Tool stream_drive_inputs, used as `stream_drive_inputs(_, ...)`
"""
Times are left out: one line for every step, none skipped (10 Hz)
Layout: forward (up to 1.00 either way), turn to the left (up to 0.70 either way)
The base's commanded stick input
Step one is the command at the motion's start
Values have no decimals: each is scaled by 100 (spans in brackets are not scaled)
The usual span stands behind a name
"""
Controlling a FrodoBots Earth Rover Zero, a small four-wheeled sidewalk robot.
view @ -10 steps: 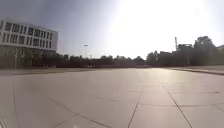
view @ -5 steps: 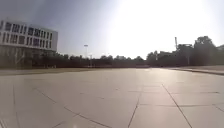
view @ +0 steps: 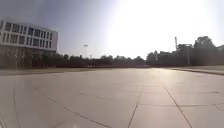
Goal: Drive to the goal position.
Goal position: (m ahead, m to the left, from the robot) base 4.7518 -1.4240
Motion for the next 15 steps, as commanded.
stream_drive_inputs(6,0)
stream_drive_inputs(6,0)
stream_drive_inputs(7,1)
stream_drive_inputs(7,1)
stream_drive_inputs(7,1)
stream_drive_inputs(7,1)
stream_drive_inputs(7,1)
stream_drive_inputs(7,1)
stream_drive_inputs(7,1)
stream_drive_inputs(7,1)
stream_drive_inputs(7,0)
stream_drive_inputs(7,0)
stream_drive_inputs(6,1)
stream_drive_inputs(6,1)
stream_drive_inputs(6,0)
